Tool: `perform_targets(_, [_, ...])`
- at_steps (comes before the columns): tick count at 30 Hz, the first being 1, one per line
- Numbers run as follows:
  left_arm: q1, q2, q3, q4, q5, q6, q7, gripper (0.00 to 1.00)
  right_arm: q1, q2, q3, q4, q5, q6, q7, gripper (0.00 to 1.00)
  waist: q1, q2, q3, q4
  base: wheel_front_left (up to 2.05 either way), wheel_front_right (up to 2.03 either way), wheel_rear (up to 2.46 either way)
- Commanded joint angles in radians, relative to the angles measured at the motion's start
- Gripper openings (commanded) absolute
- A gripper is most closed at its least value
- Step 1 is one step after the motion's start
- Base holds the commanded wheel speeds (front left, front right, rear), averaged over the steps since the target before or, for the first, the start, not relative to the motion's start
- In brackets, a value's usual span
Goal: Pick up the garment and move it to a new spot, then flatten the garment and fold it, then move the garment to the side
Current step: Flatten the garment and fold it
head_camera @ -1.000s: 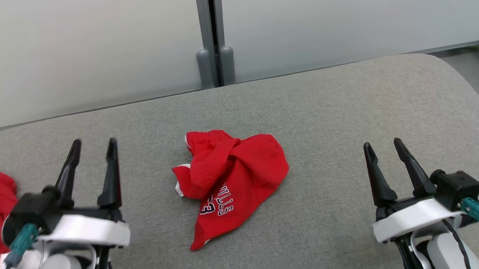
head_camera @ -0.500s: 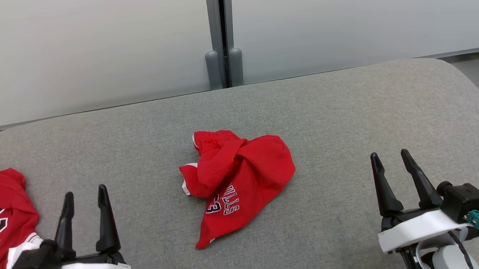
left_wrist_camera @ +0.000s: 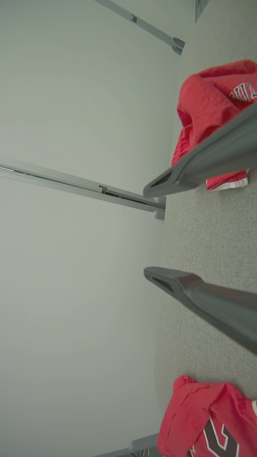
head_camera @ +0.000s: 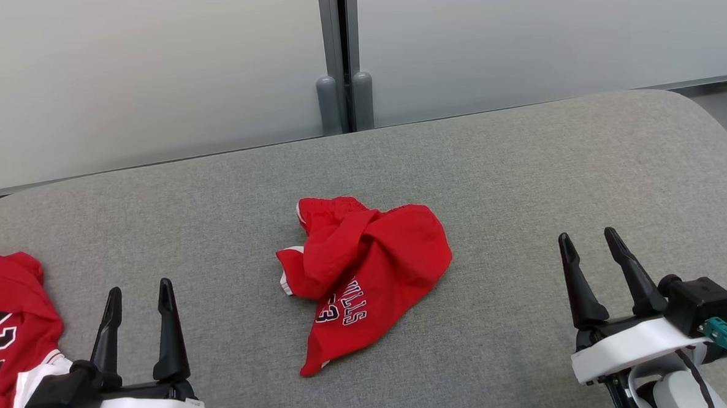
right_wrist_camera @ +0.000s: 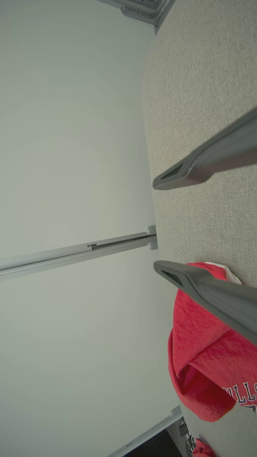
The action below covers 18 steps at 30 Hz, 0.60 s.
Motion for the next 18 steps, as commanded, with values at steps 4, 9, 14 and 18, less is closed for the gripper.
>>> perform_targets(4, [-0.021, -0.006, 0.016, 0.011, 0.015, -0.017, -0.001, 1.0, -0.006, -0.005, 0.0, 0.003, 0.004, 0.002, -0.005, 1.0, 0.0, 0.0, 0.0, 0.003, 0.0, 0.0, 0.0])
perform_targets(9, [-0.021, -0.012, 0.027, 0.018, 0.025, -0.028, -0.001, 1.0, -0.007, -0.006, 0.001, 0.005, 0.009, 0.002, -0.005, 1.0, 0.0, 0.0, 0.002, 0.004, 0.0, 0.0, 0.0])
perform_targets(14, [-0.026, -0.017, 0.032, 0.019, 0.028, -0.035, -0.002, 1.0, -0.009, -0.009, 0.0, 0.007, 0.011, 0.002, -0.005, 1.0, 0.0, 0.0, 0.005, 0.005, 0.0, 0.0, 0.0])
perform_targets(18, [-0.019, -0.021, 0.025, 0.035, 0.016, -0.042, -0.002, 1.0, -0.011, -0.009, 0.003, 0.01, 0.01, 0.002, -0.005, 1.0, 0.0, 0.0, 0.004, 0.004, 0.0, 0.0, 0.0])
